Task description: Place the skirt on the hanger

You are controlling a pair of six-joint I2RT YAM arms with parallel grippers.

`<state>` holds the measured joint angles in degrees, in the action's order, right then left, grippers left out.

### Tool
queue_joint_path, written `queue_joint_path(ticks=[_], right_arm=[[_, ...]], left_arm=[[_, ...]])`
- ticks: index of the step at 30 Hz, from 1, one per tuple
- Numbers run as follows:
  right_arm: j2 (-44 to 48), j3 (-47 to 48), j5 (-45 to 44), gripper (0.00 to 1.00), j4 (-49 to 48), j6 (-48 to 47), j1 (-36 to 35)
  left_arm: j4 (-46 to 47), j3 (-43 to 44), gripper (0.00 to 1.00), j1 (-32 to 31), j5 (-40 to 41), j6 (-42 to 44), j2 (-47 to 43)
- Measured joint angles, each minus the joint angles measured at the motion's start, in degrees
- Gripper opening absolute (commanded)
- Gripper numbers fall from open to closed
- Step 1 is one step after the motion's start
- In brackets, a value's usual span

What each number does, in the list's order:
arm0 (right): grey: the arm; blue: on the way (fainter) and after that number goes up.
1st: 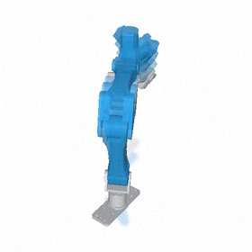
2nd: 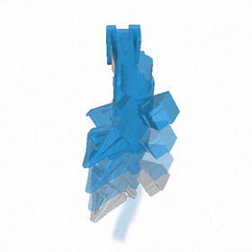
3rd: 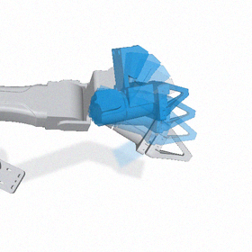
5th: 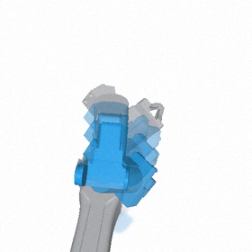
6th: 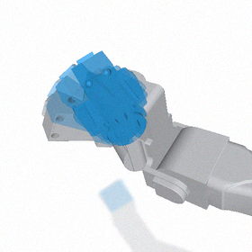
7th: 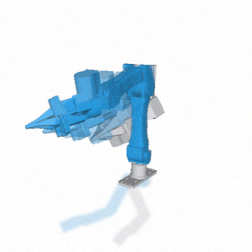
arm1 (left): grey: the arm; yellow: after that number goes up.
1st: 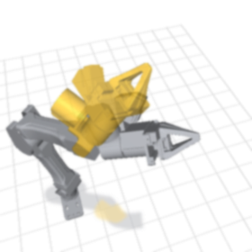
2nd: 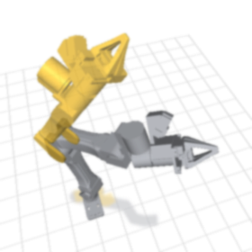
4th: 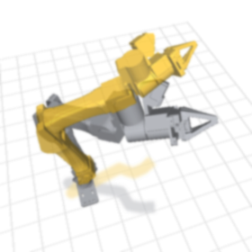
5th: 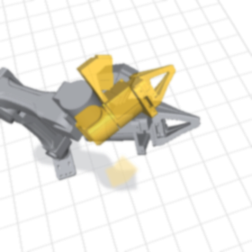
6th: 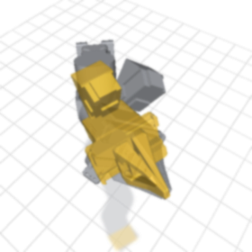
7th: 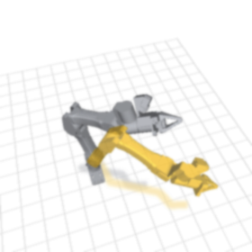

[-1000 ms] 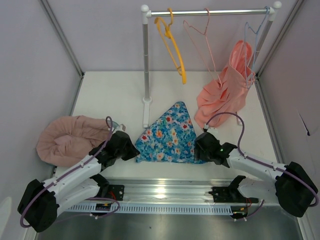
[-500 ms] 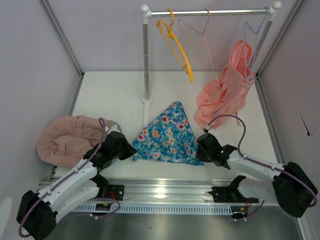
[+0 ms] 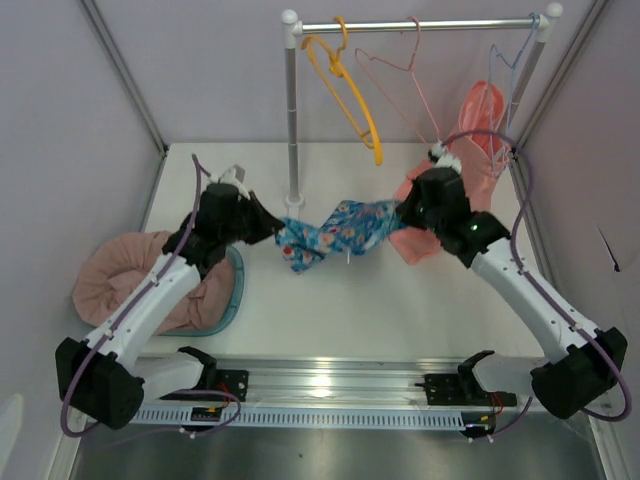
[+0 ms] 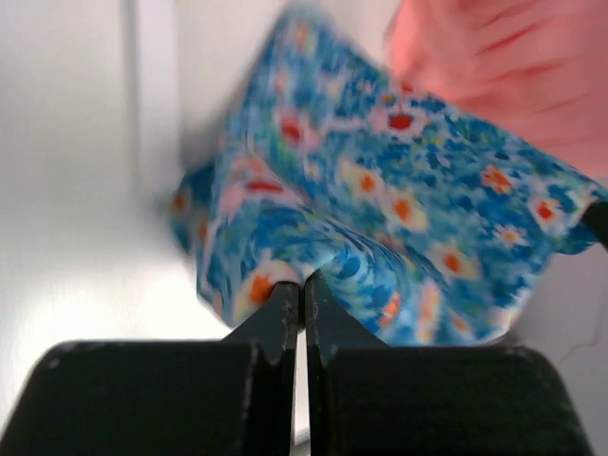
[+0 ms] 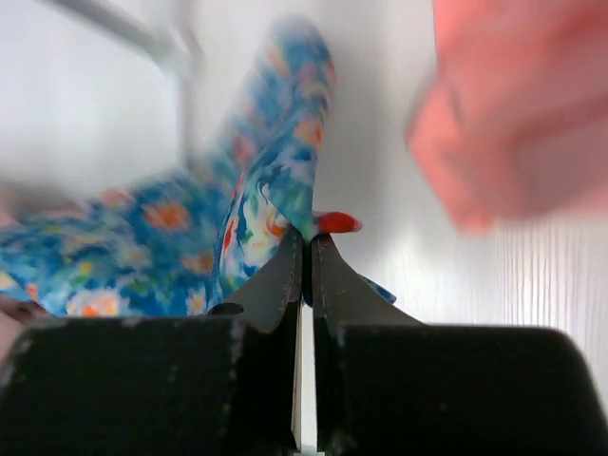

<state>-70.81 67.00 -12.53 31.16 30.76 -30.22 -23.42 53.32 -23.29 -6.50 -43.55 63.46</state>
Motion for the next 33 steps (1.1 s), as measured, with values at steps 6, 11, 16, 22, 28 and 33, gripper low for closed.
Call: queue_joint_path(ticks=[6, 11, 16, 22, 28, 33], right_arm=[[-5.29, 21.24, 3.32, 0.0, -0.72, -5.75, 8.17], [-6.43, 21.97, 6.12, 0.0, 0.11, -7.5, 10.47], [-1.29, 6.71, 8.11, 0.0, -2.19, -6.91, 9.97], [4.92, -17.09, 8.52, 0.0, -4.09, -3.1, 6.27], [9.99, -30.75, 8.26, 0.0, -3.5, 1.36, 3.91], [12.02, -33.46, 8.04, 0.04, -3.58, 3.28, 3.89]], left_arm=[[2.45, 21.49, 0.0, 6.62, -6.23, 4.94, 10.38], [2.64, 27.74, 0.0, 8.79, -9.03, 7.72, 11.87], [7.17, 14.95, 0.0, 8.7, -11.19, 7.37, 7.91], [12.04, -16.17, 0.0, 4.13, -8.31, 0.31, 1.57], [10.38, -27.96, 0.0, -5.73, -4.15, -6.05, -1.81], [9.99, -28.13, 0.0, -9.77, 0.11, -9.57, -8.15]])
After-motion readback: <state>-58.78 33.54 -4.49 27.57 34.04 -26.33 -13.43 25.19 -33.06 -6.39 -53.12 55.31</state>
